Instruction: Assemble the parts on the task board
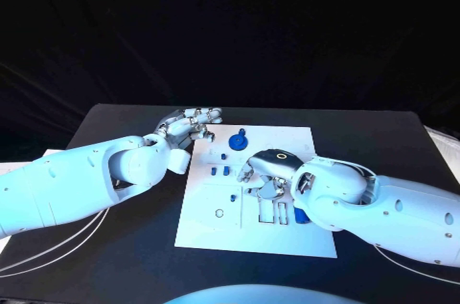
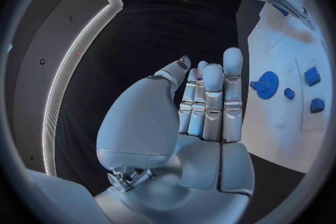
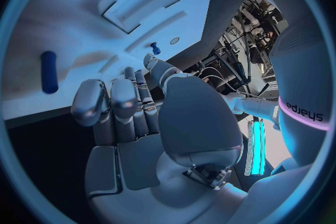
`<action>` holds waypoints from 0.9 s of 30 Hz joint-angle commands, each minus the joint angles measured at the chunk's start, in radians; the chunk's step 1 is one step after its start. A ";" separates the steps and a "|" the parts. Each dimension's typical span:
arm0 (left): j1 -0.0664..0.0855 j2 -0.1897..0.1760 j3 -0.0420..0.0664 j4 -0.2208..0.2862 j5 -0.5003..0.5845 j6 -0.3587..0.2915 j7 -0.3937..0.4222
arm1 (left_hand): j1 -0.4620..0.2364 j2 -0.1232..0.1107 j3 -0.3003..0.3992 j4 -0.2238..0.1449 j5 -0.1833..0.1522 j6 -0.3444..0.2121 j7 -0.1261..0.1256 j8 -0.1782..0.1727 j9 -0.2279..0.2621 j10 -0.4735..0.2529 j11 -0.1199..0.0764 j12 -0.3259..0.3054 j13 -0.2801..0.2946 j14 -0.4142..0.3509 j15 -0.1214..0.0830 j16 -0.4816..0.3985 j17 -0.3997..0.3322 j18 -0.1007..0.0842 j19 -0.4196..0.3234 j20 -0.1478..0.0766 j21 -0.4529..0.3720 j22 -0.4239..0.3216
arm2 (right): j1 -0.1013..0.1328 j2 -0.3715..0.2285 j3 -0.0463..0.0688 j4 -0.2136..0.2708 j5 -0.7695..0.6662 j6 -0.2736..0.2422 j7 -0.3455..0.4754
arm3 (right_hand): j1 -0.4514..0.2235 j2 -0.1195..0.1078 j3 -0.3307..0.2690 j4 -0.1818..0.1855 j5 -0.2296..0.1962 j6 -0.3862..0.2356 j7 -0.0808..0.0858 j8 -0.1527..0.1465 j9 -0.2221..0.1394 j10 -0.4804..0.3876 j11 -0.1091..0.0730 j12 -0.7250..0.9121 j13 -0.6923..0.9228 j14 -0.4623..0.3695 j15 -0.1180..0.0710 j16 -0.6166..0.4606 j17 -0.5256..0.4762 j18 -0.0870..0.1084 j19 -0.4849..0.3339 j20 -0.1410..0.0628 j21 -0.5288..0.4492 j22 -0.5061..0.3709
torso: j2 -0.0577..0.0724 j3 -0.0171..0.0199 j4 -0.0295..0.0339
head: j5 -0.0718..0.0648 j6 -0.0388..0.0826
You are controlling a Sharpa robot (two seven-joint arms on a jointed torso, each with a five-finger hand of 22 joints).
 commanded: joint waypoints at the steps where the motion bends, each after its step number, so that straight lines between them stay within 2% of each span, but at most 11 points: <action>1: 0.000 0.000 0.001 0.000 -0.003 0.011 0.003 | 0.000 0.008 -0.005 0.001 -0.005 -0.008 -0.001 0.004 -0.001 -0.007 0.003 0.003 0.001 -0.007 -0.001 0.007 0.001 0.009 0.000 0.000 -0.003 -0.001 | 0.020 -0.034 0.004 0.024 0.007 -0.049 -0.023 | 0.006 -0.003 -0.006 0.000 0.007 0.001 0.000 0.004 0.001 0.004 -0.004 0.004 0.001 0.010 0.007 -0.002 -0.002 -0.002 -0.004 -0.001 -0.003 0.001 | -0.001 -0.0005 -0.0025 | -0.004 0.004; 8: 0.000 0.001 0.001 -0.001 -0.003 0.013 0.002 | 0.000 0.008 -0.005 0.001 -0.005 -0.008 -0.001 0.004 -0.001 -0.007 0.003 0.003 0.001 -0.007 -0.001 0.007 0.001 0.009 0.000 0.000 -0.003 -0.001 | 0.063 -0.103 0.010 0.040 0.006 -0.047 -0.043 | 0.011 -0.008 -0.017 -0.002 0.008 0.000 -0.009 0.003 0.001 0.002 -0.007 0.008 0.000 0.005 0.007 -0.023 -0.026 0.001 -0.010 -0.003 -0.012 -0.011 | -0.002 0.0009 -0.0030 | -0.012 0.011; 12: 0.000 0.001 0.001 0.000 -0.003 0.014 0.002 | 0.000 0.008 -0.005 0.001 -0.005 -0.008 -0.001 0.004 -0.001 -0.007 0.003 0.003 0.001 -0.007 -0.001 0.007 0.001 0.009 0.000 0.000 -0.003 -0.001 | 0.073 -0.126 0.011 0.028 -0.013 -0.031 -0.052 | 0.016 -0.014 -0.031 -0.004 0.005 -0.004 -0.020 0.001 0.000 -0.006 -0.012 0.010 -0.001 0.004 0.005 -0.031 -0.036 0.002 -0.014 -0.005 -0.018 -0.017 | -0.001 -0.0002 -0.0020 | -0.018 0.015; 16: 0.000 0.001 0.001 0.000 -0.003 0.015 0.002 | 0.000 0.008 -0.005 0.001 -0.005 -0.008 -0.001 0.004 -0.001 -0.007 0.003 0.003 0.001 -0.007 -0.001 0.007 0.001 0.009 0.000 0.000 -0.003 -0.001 | 0.077 -0.146 0.011 0.019 -0.035 0.014 -0.062 | 0.019 -0.021 -0.052 -0.002 0.005 -0.012 -0.032 0.000 -0.002 -0.022 -0.013 0.009 -0.002 0.005 0.005 -0.037 -0.045 0.003 -0.017 -0.006 -0.023 -0.023 | 0.000 -0.0004 -0.0007 | -0.019 0.016; 20: 0.000 0.000 0.001 -0.001 -0.003 0.019 0.002 | 0.000 0.008 -0.005 0.001 -0.005 -0.008 -0.001 0.004 -0.001 -0.007 0.003 0.003 0.001 -0.007 -0.001 0.007 0.001 0.009 0.000 0.000 -0.003 -0.001 | 0.078 -0.157 0.011 0.017 -0.051 0.058 -0.057 | 0.016 -0.033 -0.127 0.018 0.047 -0.019 -0.048 0.001 -0.002 -0.042 -0.008 0.017 0.000 0.002 0.012 -0.049 -0.063 0.005 -0.025 -0.004 -0.036 -0.035 | 0.000 -0.0002 -0.0015 | -0.019 0.017; 25: 0.000 0.000 0.001 -0.003 -0.003 0.022 0.002 | 0.002 0.010 -0.006 0.000 -0.006 -0.008 -0.001 0.005 -0.001 -0.008 0.003 0.006 0.002 -0.007 -0.001 0.007 -0.001 0.009 0.000 0.000 -0.004 -0.001 | 0.078 -0.163 0.011 0.017 -0.059 0.111 -0.051 | 0.037 -0.022 -0.228 0.046 0.071 -0.020 -0.051 0.001 -0.002 -0.059 0.000 0.034 0.000 -0.001 0.014 -0.054 -0.078 0.006 -0.027 0.000 -0.045 -0.044 | 0.000 0.0005 -0.0019 | -0.018 0.016; 27: 0.000 -0.001 0.001 -0.003 -0.003 0.023 0.002 | 0.002 0.010 -0.006 0.000 -0.006 -0.008 -0.001 0.005 -0.001 -0.008 0.003 0.006 0.002 -0.007 -0.001 0.007 -0.001 0.009 0.000 0.000 -0.004 -0.001 | 0.078 -0.163 0.011 0.016 -0.058 0.127 -0.048 | 0.044 -0.015 -0.252 0.054 0.078 -0.020 -0.052 0.001 -0.002 -0.062 0.000 0.039 0.000 -0.002 0.015 -0.055 -0.083 0.006 -0.029 0.001 -0.048 -0.047 | -0.001 -0.0004 -0.0016 | -0.019 0.015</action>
